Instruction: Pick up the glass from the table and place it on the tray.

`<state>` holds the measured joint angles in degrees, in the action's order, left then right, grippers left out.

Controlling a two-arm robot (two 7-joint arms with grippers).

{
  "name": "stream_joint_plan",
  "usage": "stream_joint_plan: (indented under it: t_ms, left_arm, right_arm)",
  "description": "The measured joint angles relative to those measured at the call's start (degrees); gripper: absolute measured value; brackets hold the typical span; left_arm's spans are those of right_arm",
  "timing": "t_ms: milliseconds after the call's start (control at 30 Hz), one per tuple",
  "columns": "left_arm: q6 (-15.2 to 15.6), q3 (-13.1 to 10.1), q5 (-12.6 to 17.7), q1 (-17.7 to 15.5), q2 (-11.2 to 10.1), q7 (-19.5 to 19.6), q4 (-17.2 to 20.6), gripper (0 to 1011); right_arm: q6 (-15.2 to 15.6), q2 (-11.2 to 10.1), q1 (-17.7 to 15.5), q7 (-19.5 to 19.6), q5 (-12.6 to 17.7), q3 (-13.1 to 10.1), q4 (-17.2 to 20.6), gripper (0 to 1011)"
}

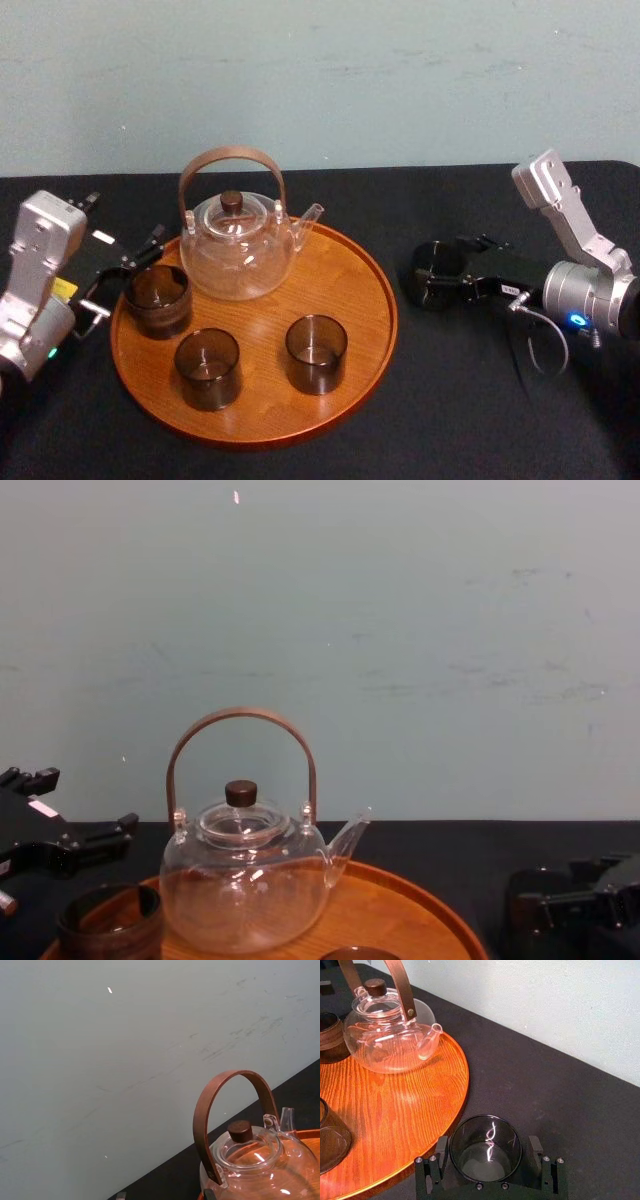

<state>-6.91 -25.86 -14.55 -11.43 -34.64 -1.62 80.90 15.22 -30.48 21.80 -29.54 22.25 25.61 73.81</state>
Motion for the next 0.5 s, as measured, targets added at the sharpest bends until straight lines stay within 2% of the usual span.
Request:
stream_joint_plan:
  t_ms: [500]
  left_arm:
    - [0.0, 0.0, 0.0, 0.0, 0.0, 0.0, 0.0, 1001]
  right_arm:
    - [0.31, 0.1, 0.14, 0.08, -0.5, 0.25, -0.12, 1002]
